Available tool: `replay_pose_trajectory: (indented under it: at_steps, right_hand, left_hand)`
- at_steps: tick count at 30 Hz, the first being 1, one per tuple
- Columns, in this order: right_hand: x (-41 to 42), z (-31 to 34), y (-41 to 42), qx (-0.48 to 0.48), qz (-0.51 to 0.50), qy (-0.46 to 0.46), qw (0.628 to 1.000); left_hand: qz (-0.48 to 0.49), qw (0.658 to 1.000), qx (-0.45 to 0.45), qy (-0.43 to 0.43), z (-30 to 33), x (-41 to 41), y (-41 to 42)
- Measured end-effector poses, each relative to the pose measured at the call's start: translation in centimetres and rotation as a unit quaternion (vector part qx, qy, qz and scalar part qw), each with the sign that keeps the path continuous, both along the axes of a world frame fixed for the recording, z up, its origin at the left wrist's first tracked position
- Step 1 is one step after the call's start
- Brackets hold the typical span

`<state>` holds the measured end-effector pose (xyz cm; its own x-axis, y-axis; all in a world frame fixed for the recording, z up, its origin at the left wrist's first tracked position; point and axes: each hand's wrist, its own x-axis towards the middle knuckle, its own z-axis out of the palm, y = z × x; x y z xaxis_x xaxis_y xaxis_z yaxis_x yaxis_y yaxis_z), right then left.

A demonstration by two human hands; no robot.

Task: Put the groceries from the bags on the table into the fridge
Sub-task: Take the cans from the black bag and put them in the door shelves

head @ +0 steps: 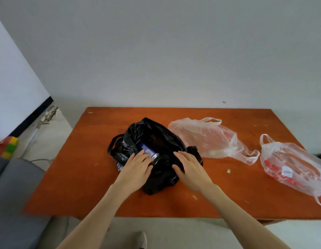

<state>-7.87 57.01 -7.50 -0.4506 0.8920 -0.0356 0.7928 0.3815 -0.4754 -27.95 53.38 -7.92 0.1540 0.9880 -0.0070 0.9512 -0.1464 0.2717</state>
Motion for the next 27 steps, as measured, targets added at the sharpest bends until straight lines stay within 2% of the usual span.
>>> replay_pose_trajectory:
  at_steps: [6,10,12,17,21,27]
  right_hand:
    - [-7.7,-3.9,5.7,-0.064,-0.038,-0.019,0.997]
    - [-11.3,-6.2,7.8,-0.104,-0.045,-0.042,0.993]
    - [-12.4,-7.4,8.6,-0.139,-0.051,-0.061,0.987]
    - [-12.9,-9.4,10.2,-0.198,-0.084,-0.087,0.973]
    - [-13.1,-9.9,10.6,-0.22,-0.103,-0.083,0.967]
    - [-11.9,-8.1,9.3,-0.209,-0.173,-0.018,0.962]
  left_hand:
    - [-0.127,0.991,-0.046,0.02,-3.6,-5.6,5.4]
    - [-0.143,0.984,-0.091,0.049,-5.2,-8.6,6.4]
    - [-0.16,0.981,-0.081,0.069,-5.6,-8.8,6.7]
    - [-0.184,0.972,-0.119,0.082,-6.7,-8.6,7.5]
    - [-0.245,0.95,-0.149,0.128,-7.1,-8.3,8.2]
    - [-0.276,0.93,-0.176,0.169,-7.8,-7.5,8.6]
